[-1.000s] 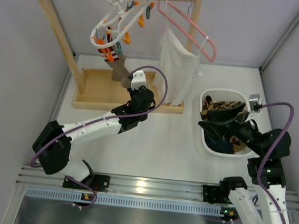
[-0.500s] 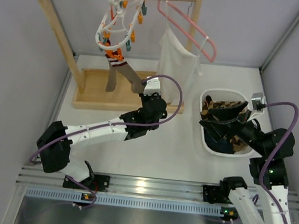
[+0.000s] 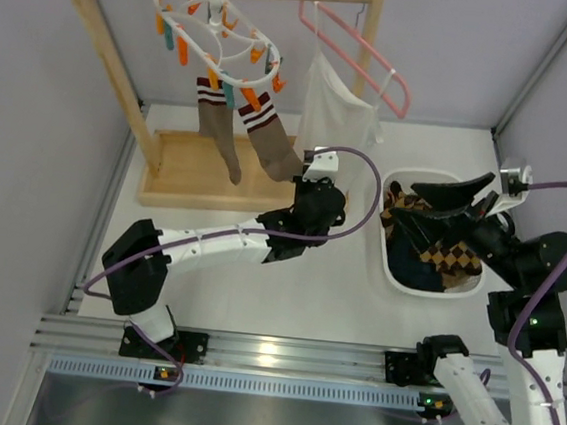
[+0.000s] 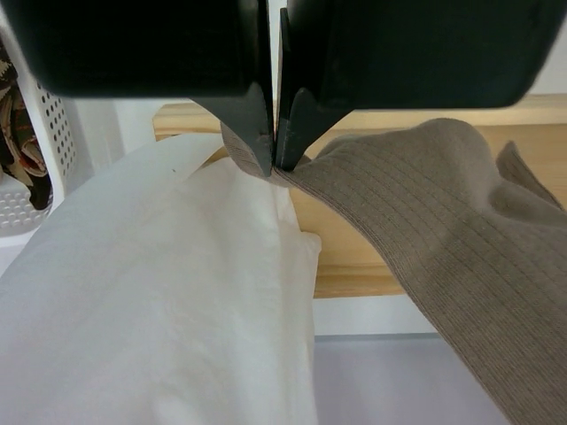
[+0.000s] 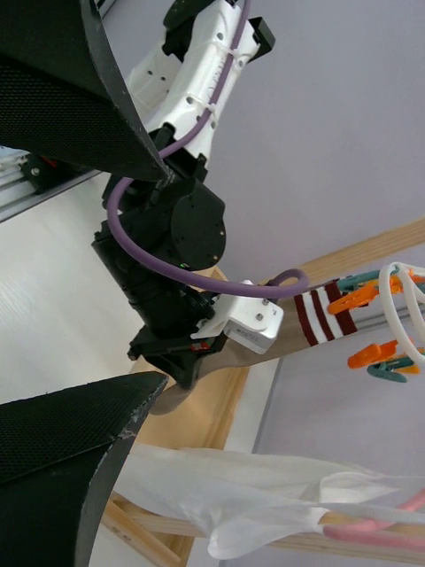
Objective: Remove the socks clipped to the hanger
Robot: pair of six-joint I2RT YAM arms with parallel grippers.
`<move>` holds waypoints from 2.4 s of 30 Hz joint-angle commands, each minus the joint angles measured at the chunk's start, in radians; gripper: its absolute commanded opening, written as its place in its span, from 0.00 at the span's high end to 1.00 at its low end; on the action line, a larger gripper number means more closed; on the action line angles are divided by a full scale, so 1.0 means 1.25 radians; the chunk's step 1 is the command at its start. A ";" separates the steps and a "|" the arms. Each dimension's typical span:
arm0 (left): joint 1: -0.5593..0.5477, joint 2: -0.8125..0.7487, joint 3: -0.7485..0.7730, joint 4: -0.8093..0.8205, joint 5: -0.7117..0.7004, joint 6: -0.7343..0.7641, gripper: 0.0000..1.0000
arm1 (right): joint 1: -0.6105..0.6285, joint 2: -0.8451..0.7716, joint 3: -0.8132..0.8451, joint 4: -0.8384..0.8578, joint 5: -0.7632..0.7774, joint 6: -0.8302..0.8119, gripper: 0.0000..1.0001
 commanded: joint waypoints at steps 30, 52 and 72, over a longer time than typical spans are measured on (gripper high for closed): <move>0.017 0.148 0.172 0.045 0.184 0.256 1.00 | 0.651 0.941 1.005 -0.402 0.968 -0.469 0.22; 0.024 0.129 0.145 0.076 0.238 0.246 1.00 | 0.658 1.143 1.092 -0.127 1.159 -0.603 0.32; 0.028 0.086 0.107 0.083 0.251 0.226 1.00 | 0.652 1.198 1.108 0.005 1.207 -0.690 0.75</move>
